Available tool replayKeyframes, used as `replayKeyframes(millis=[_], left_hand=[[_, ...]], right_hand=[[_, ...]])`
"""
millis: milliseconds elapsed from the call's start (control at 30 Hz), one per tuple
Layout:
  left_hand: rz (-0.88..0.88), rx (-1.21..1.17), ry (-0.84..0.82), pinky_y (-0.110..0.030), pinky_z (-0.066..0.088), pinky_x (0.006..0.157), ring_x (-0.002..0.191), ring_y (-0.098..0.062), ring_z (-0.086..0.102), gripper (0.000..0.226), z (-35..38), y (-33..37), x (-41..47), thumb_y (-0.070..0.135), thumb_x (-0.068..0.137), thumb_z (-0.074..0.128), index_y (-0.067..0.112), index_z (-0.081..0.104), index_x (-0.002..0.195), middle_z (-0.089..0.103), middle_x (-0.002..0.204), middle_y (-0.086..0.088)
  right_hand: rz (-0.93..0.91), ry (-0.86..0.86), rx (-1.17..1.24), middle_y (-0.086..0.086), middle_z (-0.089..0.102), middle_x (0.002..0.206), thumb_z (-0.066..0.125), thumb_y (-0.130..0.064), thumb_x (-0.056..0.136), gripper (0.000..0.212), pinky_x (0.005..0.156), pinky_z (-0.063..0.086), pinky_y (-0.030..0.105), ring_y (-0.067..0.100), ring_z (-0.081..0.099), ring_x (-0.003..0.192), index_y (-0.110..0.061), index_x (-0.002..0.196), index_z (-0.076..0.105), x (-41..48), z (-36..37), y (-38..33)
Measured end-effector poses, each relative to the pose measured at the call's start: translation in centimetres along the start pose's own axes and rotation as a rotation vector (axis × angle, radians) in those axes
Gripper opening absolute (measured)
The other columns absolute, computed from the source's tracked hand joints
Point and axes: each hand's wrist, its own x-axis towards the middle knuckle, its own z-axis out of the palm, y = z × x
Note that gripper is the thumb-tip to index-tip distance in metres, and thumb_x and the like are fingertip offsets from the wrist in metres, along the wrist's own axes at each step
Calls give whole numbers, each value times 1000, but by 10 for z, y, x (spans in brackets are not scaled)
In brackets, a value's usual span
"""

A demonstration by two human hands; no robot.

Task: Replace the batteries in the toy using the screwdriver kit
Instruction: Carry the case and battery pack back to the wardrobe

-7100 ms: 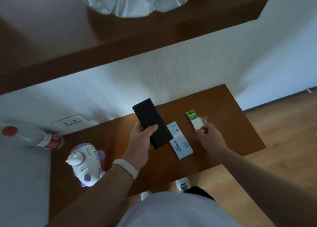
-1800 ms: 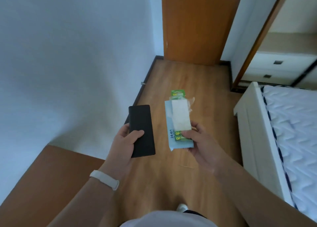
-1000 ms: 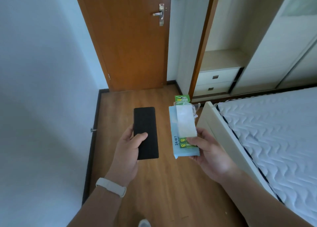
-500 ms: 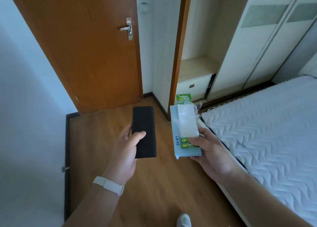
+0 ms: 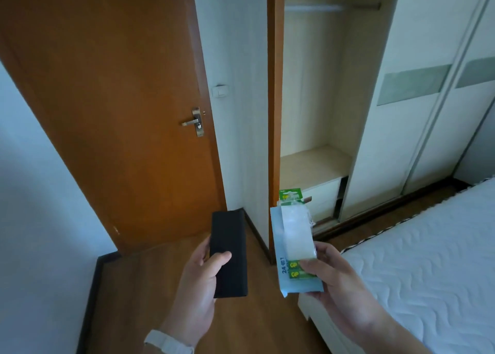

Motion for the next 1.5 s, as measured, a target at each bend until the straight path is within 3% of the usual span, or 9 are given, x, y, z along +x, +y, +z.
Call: replayKeyframes(millis=[100, 300, 467, 600, 800, 933, 1233, 1367, 1500], left_hand=[[31, 11, -22, -41, 61, 75, 103, -31, 73, 35, 33, 6, 39, 24, 87, 70, 38, 69, 119, 75, 115, -5], [55, 62, -100, -41, 62, 80, 110, -28, 70, 49, 75, 16, 98, 39, 77, 73, 41, 65, 125, 72, 120, 0], [54, 79, -159, -41, 62, 82, 110, -23, 71, 44, 84, 21, 149, 41, 79, 73, 45, 66, 123, 72, 120, 4], [48, 70, -183, -39, 62, 79, 106, -19, 72, 42, 81, 25, 195, 40, 80, 73, 47, 67, 121, 73, 117, 5], [34, 59, -244, -43, 62, 80, 111, -27, 70, 57, 60, 45, 286, 52, 67, 81, 48, 65, 121, 73, 117, 6], [45, 85, -301, -45, 62, 84, 112, -27, 69, 61, 31, 69, 350, 55, 65, 80, 49, 63, 123, 72, 119, 6], [17, 70, -344, -40, 52, 92, 117, -24, 64, 38, -10, 80, 447, 22, 96, 64, 34, 58, 131, 67, 127, 2], [-1, 85, -350, -39, 55, 90, 116, -24, 65, 39, -9, 75, 478, 28, 91, 68, 39, 60, 127, 68, 127, 5], [-54, 79, -323, -50, 60, 89, 113, -26, 65, 39, 7, 66, 502, 45, 79, 74, 50, 65, 116, 71, 114, 11]], right_hand=[[-28, 31, -24, 9, 72, 98, 72, -7, 81, 38, 86, 54, 54, 29, 72, 93, -14, 116, 59, 34, -22, -24], [-37, 50, 25, 13, 70, 100, 74, -9, 77, 43, 62, 54, 31, 27, 71, 87, -12, 117, 60, 73, -49, -54], [-83, 86, 44, 13, 72, 100, 74, -14, 68, 53, 76, 55, 46, 33, 70, 93, -9, 119, 58, 108, -58, -70], [-95, 119, 41, 14, 72, 102, 80, -14, 66, 56, 71, 56, 36, 31, 71, 94, -11, 118, 59, 142, -51, -78], [-143, 192, 40, 15, 70, 108, 76, -16, 70, 52, 80, 54, 43, 33, 70, 99, -13, 119, 61, 213, -24, -87], [-138, 209, 76, 19, 69, 109, 78, -14, 70, 54, 70, 57, 35, 34, 71, 96, -10, 120, 59, 266, 12, -85], [-139, 303, 46, 17, 71, 107, 75, -15, 67, 51, 76, 55, 43, 31, 72, 93, -12, 117, 61, 344, 59, -76], [-130, 334, 55, 17, 72, 106, 75, -14, 68, 52, 70, 56, 39, 30, 72, 91, -12, 117, 61, 368, 58, -81], [-128, 365, 65, 17, 72, 106, 75, -13, 68, 51, 73, 57, 41, 30, 72, 92, -12, 117, 61, 389, 44, -84]])
